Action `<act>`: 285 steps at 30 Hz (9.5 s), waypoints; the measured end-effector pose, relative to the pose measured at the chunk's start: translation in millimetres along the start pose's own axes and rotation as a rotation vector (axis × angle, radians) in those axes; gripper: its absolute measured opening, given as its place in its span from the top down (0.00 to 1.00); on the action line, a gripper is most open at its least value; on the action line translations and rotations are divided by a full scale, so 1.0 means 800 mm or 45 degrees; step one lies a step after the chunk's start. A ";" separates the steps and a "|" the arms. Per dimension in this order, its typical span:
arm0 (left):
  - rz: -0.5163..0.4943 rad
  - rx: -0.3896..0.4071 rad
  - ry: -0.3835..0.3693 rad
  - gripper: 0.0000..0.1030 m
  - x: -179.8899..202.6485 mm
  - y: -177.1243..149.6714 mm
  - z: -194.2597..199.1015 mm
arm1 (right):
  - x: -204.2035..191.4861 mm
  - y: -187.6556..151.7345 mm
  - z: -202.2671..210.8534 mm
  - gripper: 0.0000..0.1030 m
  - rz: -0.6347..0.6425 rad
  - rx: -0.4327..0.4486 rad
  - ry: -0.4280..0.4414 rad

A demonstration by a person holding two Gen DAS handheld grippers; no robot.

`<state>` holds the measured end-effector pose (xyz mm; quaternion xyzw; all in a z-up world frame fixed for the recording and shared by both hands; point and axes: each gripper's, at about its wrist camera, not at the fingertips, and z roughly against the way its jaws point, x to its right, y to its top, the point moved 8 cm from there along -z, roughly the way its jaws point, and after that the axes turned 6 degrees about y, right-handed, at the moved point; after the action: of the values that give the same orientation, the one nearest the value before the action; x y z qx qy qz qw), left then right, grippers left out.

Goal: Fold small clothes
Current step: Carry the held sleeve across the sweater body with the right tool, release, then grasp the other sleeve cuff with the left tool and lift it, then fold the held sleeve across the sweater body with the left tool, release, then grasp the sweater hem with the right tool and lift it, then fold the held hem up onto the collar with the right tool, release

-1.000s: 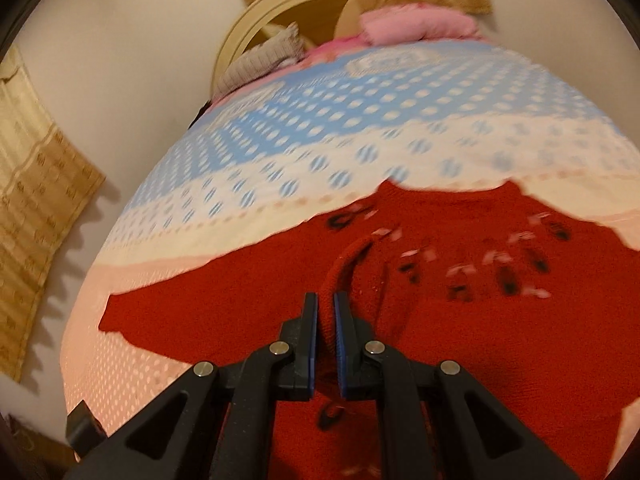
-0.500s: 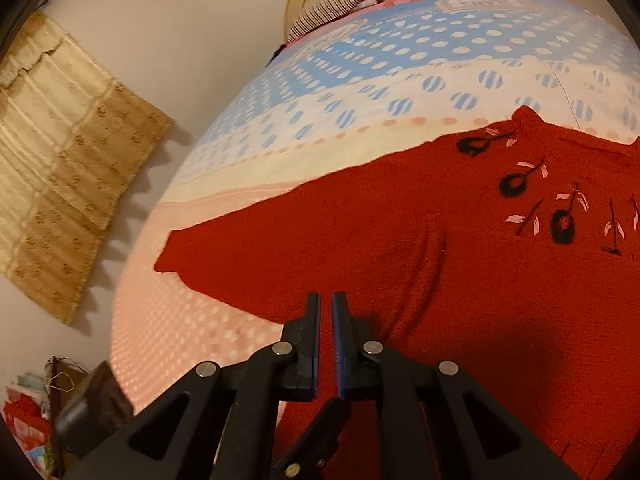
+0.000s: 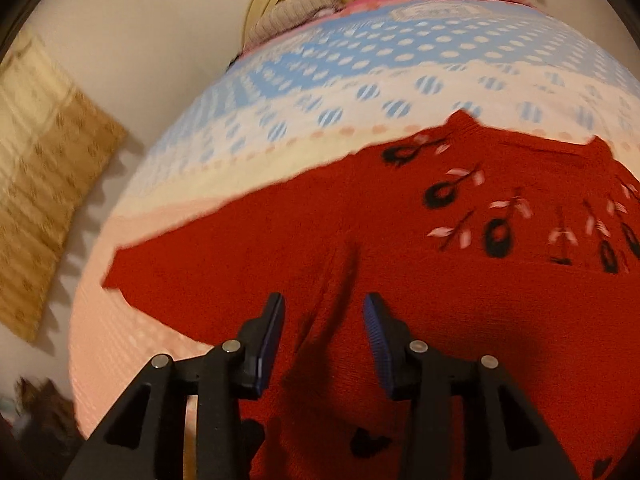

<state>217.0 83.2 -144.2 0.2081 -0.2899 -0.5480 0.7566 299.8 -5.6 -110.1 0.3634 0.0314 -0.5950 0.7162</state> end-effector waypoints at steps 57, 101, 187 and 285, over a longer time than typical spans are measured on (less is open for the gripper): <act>0.068 0.099 0.282 0.01 -0.138 0.082 0.047 | 0.223 -0.124 0.210 0.91 -0.346 0.436 -0.338; -0.188 0.366 0.121 0.90 -0.021 0.175 0.038 | 0.225 -0.124 0.209 0.91 -0.365 0.450 -0.314; 0.322 0.075 0.029 0.00 -0.182 0.087 -0.024 | -0.019 0.074 0.196 0.94 0.143 0.446 -0.178; -0.130 -0.135 0.264 0.00 -0.011 0.007 -0.013 | 0.281 -0.071 0.287 0.81 -0.153 0.316 -0.703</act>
<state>226.3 93.4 -150.2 0.2379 -0.1698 -0.5758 0.7636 226.5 -321.5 -76.2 0.2703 -0.2160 -0.7117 0.6114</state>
